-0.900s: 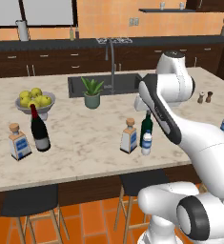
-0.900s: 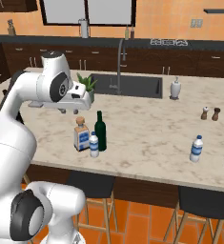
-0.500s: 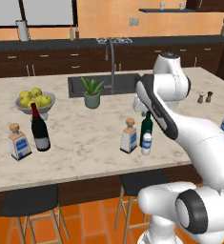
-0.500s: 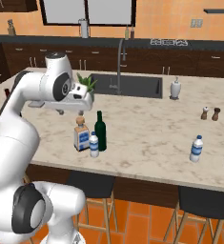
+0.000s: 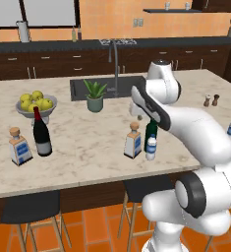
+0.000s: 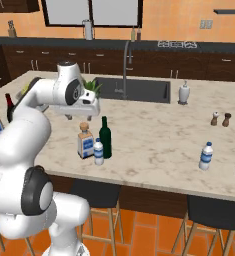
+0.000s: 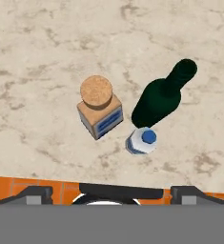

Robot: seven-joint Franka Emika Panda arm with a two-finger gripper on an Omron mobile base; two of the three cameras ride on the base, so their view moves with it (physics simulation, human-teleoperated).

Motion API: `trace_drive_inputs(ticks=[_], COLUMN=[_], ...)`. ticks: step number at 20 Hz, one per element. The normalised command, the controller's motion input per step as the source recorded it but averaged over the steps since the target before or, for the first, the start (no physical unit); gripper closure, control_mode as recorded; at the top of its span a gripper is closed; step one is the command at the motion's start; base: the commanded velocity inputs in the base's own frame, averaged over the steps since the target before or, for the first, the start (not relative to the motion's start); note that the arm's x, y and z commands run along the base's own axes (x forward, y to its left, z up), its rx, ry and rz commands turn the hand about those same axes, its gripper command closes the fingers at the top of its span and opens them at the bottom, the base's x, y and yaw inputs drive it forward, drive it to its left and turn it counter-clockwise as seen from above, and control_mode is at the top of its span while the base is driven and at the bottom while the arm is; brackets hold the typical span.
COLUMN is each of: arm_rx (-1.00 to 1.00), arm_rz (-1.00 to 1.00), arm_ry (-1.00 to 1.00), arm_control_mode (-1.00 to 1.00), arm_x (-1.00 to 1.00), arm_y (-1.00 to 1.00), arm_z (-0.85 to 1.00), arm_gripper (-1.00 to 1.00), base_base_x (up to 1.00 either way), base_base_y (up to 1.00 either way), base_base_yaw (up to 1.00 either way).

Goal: Move the plastic bottles in the middle to the plastics group, and the glass bottles in the middle to the glass group.

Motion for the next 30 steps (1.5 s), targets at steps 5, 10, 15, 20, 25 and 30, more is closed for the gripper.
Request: trace_drive_inputs(ticks=[5, 10, 15, 20, 25, 30], arm_rx=[0.0, 0.0, 0.0, 0.0, 0.0, 0.0], arm_rz=[0.03, 0.0, 0.0, 0.0, 0.0, 0.0], arm_ry=[-0.02, 0.0, 0.0, 0.0, 0.01, 0.02], arm_control_mode=[-1.0, -1.0, -1.0, -1.0, -1.0, -1.0], arm_x=[0.18, 0.23, 0.27, 0.36, 0.36, 0.03], arm_y=[0.27, 0.14, 0.11, 0.0, 0.0, -0.06], arm_z=[-0.48, -0.19, 0.0, 0.0, 0.0, -0.08], arm_gripper=[-1.0, -1.0, -1.0, -1.0, -1.0, -1.0], base_base_x=[0.0, 0.0, 0.0, 0.0, 0.0, 0.0], base_base_y=[0.0, 0.0, 0.0, 0.0, 0.0, 0.0], base_base_yaw=[0.0, 0.0, 0.0, 0.0, 0.0, 0.0])
